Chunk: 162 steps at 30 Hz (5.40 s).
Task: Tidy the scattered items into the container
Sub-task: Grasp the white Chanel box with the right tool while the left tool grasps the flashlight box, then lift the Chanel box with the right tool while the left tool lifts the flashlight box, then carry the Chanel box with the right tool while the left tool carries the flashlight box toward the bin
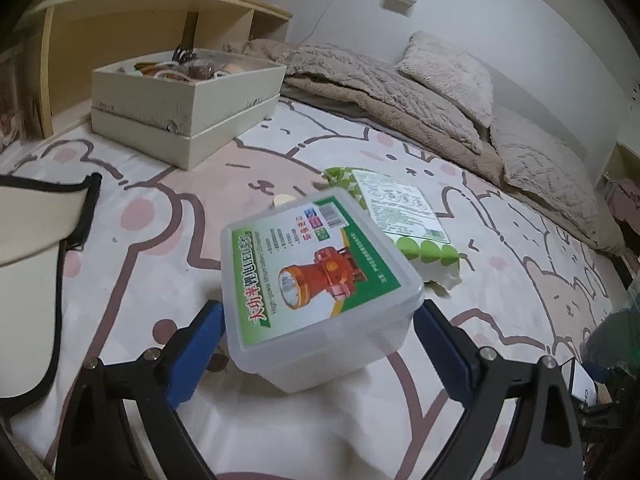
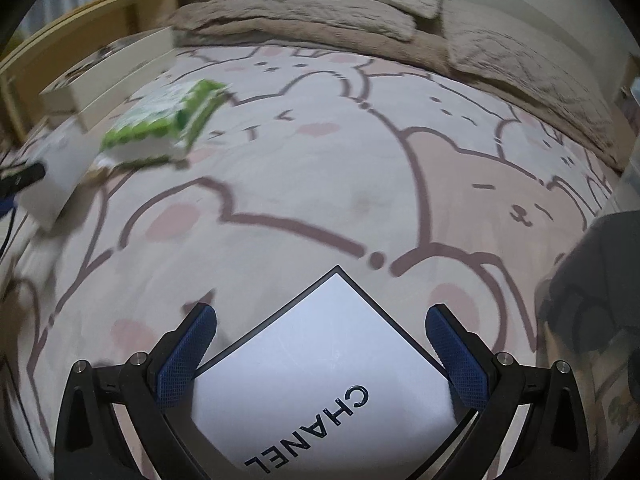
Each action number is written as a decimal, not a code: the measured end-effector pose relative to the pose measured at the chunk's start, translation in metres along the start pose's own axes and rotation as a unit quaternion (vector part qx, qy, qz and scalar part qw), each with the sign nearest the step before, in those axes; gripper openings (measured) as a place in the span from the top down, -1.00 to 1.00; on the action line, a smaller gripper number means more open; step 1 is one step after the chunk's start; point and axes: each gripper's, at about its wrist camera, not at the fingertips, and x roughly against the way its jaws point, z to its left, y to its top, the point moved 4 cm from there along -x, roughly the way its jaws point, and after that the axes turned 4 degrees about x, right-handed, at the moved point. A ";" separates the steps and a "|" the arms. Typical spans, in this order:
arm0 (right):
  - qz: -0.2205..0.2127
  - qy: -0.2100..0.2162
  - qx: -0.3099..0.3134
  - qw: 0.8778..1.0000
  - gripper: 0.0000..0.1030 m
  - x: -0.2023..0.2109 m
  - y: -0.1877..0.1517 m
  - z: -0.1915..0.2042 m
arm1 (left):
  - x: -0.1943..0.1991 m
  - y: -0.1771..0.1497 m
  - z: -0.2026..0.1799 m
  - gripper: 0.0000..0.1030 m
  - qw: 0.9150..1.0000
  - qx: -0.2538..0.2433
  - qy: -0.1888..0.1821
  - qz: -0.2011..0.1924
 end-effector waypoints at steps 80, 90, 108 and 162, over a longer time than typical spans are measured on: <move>-0.022 -0.423 0.501 0.755 -1.00 0.085 -0.188 0.145 | 0.073 -0.149 -0.024 -1.00 0.992 -0.069 -0.028 0.105; 0.012 -0.426 0.519 0.741 -1.00 0.063 -0.188 0.149 | 0.064 -0.154 -0.028 -1.00 0.993 -0.074 -0.008 0.097; -0.024 -0.452 0.479 0.752 -1.00 0.045 -0.161 0.140 | 0.058 -0.158 -0.032 -1.00 0.992 -0.083 0.015 0.096; -0.023 -0.005 0.071 0.997 0.02 0.143 -0.109 0.111 | 0.097 -0.132 -0.047 -0.71 0.992 -0.087 -0.073 0.056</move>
